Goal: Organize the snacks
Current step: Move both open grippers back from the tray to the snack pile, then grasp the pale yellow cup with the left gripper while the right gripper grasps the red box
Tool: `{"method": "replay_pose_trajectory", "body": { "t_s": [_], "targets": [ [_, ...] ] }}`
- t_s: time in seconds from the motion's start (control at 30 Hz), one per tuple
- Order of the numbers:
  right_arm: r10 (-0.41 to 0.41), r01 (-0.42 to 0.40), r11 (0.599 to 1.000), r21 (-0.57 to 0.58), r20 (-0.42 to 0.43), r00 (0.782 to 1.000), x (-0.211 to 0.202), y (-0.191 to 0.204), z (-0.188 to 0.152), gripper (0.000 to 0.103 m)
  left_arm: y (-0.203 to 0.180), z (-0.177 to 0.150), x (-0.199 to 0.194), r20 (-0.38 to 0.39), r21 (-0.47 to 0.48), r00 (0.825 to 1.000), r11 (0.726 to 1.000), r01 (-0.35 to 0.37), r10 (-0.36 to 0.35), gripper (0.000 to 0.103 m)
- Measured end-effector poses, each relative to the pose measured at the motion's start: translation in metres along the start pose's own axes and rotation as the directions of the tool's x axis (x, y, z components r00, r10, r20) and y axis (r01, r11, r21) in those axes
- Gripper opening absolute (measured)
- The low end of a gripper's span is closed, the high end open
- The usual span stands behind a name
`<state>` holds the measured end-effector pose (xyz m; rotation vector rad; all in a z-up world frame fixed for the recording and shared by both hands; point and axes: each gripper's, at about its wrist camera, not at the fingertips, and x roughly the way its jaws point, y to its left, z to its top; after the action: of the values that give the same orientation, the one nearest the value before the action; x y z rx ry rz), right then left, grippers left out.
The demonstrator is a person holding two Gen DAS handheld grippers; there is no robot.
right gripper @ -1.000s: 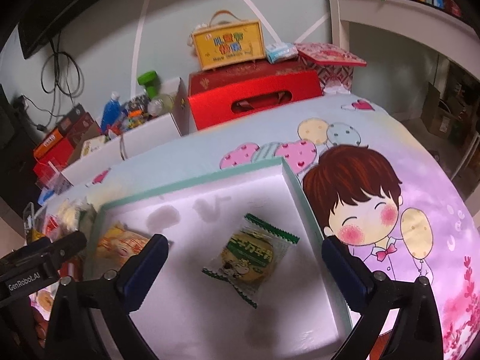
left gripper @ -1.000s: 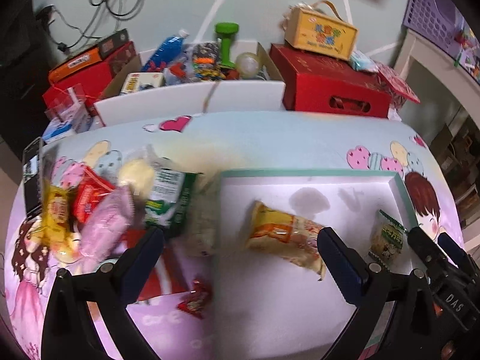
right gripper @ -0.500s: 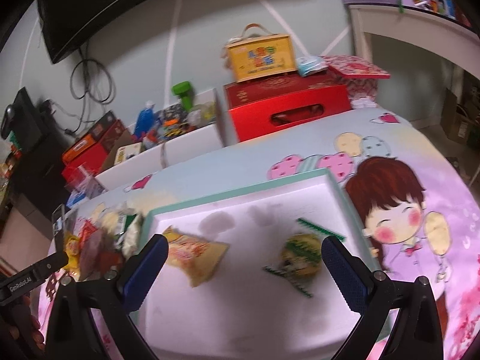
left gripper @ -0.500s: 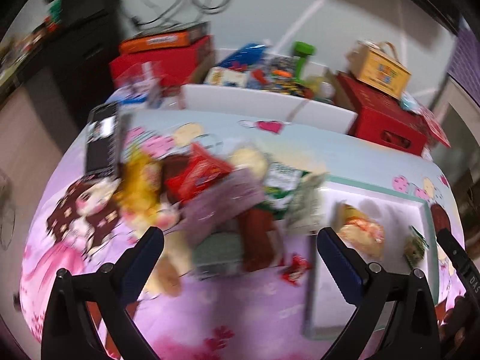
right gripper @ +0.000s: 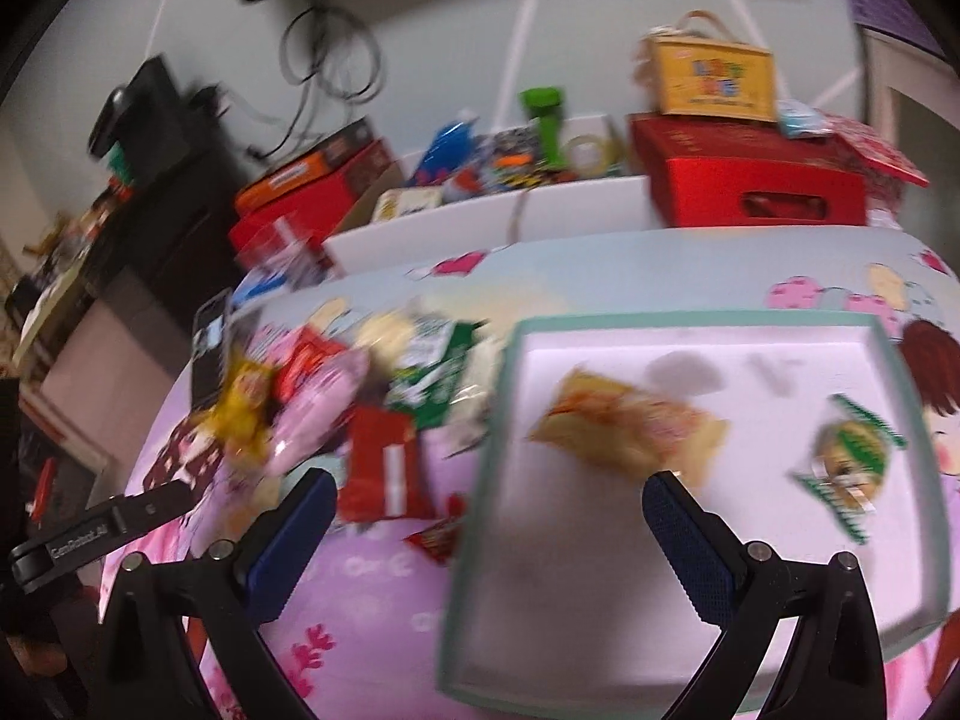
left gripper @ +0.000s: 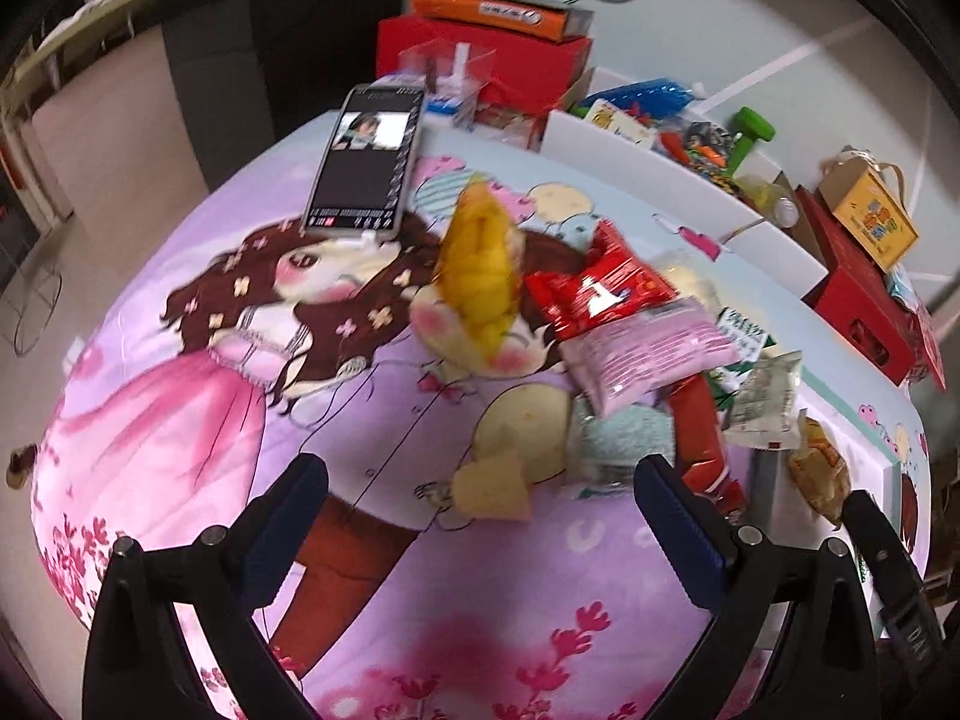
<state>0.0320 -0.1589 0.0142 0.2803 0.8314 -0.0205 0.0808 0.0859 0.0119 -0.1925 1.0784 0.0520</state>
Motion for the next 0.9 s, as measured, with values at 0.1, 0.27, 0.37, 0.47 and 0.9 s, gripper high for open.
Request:
{"method": "replay_pose_trajectory", "body": {
  "t_s": [0.1, 0.27, 0.37, 0.47, 0.9],
  "targets": [
    [0.03, -0.031, 0.998, -0.048, -0.016, 0.999, 0.012, 0.018, -0.005, 0.099, 0.008, -0.003, 0.01, -0.029, -0.034, 1.0, 0.999, 0.007, -0.008, 0.102],
    [0.08, -0.084, 0.994, -0.068, -0.05, 0.996, 0.033, 0.031, -0.011, 0.086, 0.011, -0.006, 0.031, -0.077, -0.062, 0.997, 0.998, 0.019, -0.024, 0.102],
    [0.12, -0.123, 0.991, -0.044, -0.072, 0.99, 0.044, 0.033, -0.011, 0.079, 0.009, -0.008, 0.038, -0.098, -0.059, 0.995, 0.998, 0.029, -0.035, 0.1],
    [0.134, -0.137, 0.99, -0.036, -0.082, 0.988, 0.05, 0.035, -0.009, 0.076, 0.01, -0.008, 0.044, -0.113, -0.066, 0.993, 0.997, 0.038, -0.045, 0.096],
    [0.164, -0.167, 0.986, -0.011, -0.146, 0.976, 0.089, 0.042, -0.003, 0.056, 0.003, -0.013, 0.063, -0.177, -0.047, 0.982, 0.997, 0.065, -0.072, 0.063]
  ]
}}
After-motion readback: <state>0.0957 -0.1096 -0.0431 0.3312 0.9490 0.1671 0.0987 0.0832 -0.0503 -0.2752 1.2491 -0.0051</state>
